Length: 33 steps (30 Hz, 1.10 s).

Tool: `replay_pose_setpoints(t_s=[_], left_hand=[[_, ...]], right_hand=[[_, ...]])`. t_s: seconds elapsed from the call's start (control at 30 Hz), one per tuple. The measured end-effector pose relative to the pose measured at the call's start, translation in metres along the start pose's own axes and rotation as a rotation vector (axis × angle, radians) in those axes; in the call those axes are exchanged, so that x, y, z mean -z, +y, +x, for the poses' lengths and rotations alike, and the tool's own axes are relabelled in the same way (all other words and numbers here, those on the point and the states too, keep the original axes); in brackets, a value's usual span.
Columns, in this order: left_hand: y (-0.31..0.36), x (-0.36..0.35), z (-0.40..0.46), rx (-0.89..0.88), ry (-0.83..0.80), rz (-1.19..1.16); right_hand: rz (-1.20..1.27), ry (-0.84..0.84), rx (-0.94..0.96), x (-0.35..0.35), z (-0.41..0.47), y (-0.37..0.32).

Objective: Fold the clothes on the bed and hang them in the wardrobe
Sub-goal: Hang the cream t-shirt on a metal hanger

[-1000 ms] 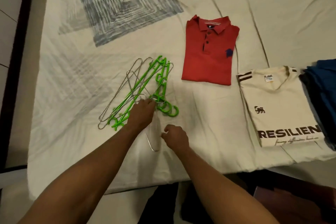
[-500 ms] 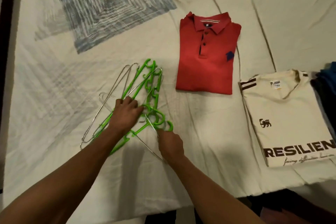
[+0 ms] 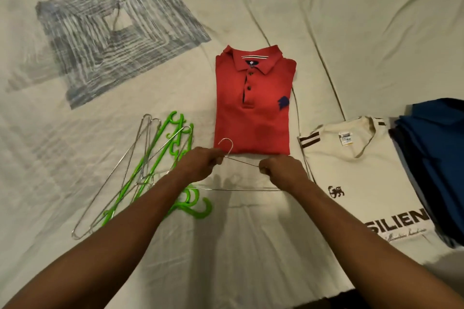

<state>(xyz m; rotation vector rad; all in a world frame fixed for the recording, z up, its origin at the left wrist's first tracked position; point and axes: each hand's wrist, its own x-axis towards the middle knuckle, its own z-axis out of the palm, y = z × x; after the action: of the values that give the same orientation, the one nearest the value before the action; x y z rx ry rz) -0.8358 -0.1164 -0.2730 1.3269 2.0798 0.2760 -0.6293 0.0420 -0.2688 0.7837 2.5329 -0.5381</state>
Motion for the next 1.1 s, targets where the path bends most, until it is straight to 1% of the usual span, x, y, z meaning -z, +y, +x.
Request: replay_pose_setpoints(t_s=[0.07, 0.17, 0.23, 0.27, 0.33, 0.4, 0.47, 0.57, 0.7, 0.77, 0.83, 0.9, 0.97, 1.07, 1.1], left_hand=[[0.002, -0.01, 0.009, 0.062, -0.087, -0.04], [-0.004, -0.024, 0.01, 0.162, -0.214, -0.028], [-0.007, -0.026, 0.004, 0.214, -0.261, -0.065], [-0.009, -0.024, 0.0, 0.249, -0.275, -0.123], [-0.018, -0.018, -0.008, 0.329, -0.318, -0.264], [-0.033, -0.01, -0.019, 0.366, -0.331, -0.352], [-0.05, -0.004, -0.031, 0.362, -0.278, -0.396], [-0.07, 0.0, -0.041, 0.326, -0.159, -0.577], [-0.079, 0.01, -0.047, 0.296, -0.021, -0.76], [-0.078, 0.013, -0.047, 0.352, 0.004, -0.879], [-0.075, 0.015, -0.044, 0.46, 0.027, -1.03], [-0.074, 0.017, -0.042, 0.51, 0.052, -1.099], [-0.077, 0.019, -0.046, 0.508, 0.068, -1.155], [-0.088, 0.019, -0.052, 0.486, 0.121, -1.358], [-0.092, 0.018, -0.054, 0.485, 0.145, -1.393]], right_hand=[[-0.036, -0.083, 0.009, 0.0, 0.002, 0.014], [-0.067, -0.176, 0.051, -0.007, 0.003, 0.024], [-0.082, -0.216, 0.069, -0.008, 0.002, 0.026], [-0.078, -0.227, 0.072, -0.006, 0.003, 0.029], [-0.05, -0.213, 0.064, -0.002, 0.005, 0.035], [-0.01, -0.131, 0.062, -0.001, 0.008, 0.043], [0.069, -0.025, 0.052, -0.004, 0.01, 0.049], [0.329, 0.095, 0.034, -0.012, 0.007, 0.052], [0.534, 0.232, 0.052, -0.028, -0.004, 0.041], [0.593, 0.237, 0.011, -0.037, -0.007, 0.035], [0.63, 0.224, -0.02, -0.045, -0.009, 0.029], [0.65, 0.233, -0.048, -0.05, -0.013, 0.022], [0.658, 0.243, -0.076, -0.056, -0.018, 0.014], [0.694, 0.252, -0.123, -0.068, -0.027, 0.003], [0.712, 0.262, -0.133, -0.073, -0.031, -0.001]])
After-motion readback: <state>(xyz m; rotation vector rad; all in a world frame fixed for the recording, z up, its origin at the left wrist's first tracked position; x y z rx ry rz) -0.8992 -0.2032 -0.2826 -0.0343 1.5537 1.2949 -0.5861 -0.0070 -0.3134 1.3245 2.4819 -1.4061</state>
